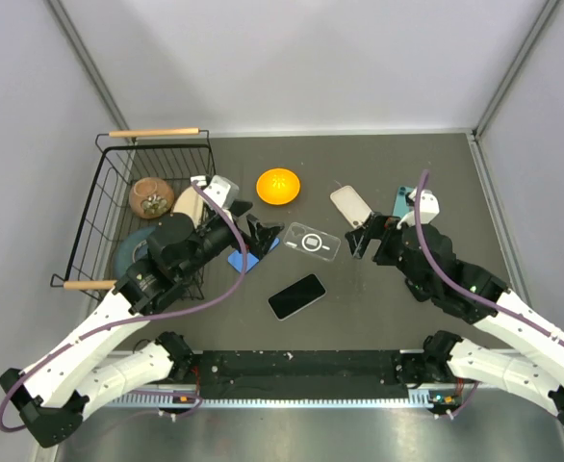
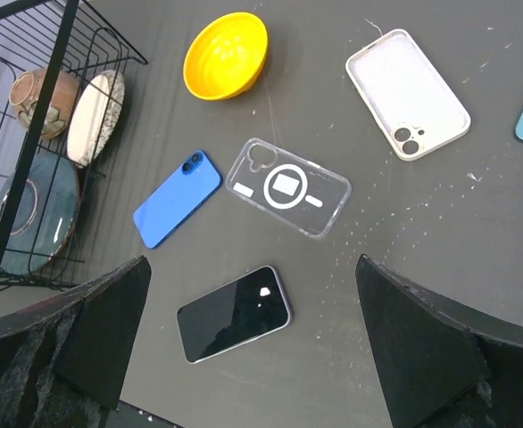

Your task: Put the phone into the phone case

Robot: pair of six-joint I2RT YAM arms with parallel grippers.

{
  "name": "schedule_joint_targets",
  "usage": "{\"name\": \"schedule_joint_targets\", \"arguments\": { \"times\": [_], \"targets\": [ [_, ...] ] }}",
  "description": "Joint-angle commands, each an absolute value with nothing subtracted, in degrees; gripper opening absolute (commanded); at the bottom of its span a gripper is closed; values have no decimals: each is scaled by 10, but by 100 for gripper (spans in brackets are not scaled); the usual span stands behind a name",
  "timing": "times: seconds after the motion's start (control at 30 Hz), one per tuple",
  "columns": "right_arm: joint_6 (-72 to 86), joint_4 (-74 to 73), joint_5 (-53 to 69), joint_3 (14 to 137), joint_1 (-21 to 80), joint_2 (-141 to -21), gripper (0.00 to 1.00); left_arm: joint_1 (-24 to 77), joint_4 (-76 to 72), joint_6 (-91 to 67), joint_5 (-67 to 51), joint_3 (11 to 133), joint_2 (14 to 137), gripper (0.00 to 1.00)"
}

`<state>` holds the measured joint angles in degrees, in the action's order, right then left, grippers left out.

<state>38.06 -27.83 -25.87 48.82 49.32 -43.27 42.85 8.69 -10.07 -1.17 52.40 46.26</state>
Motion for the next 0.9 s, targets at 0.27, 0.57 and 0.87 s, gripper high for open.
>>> {"name": "schedule_joint_targets", "arguments": {
  "times": [0.27,0.57,0.87],
  "targets": [
    [373,-277,-271,493,489,-418,99,431,75,-51,46,537,496,99],
    [352,-277,-278,452,489,-357,99,432,214,-4,68,612,635,99],
    [332,-277,-269,417,488,-267,99,463,355,-18,31,678,800,98]
  ]
}}
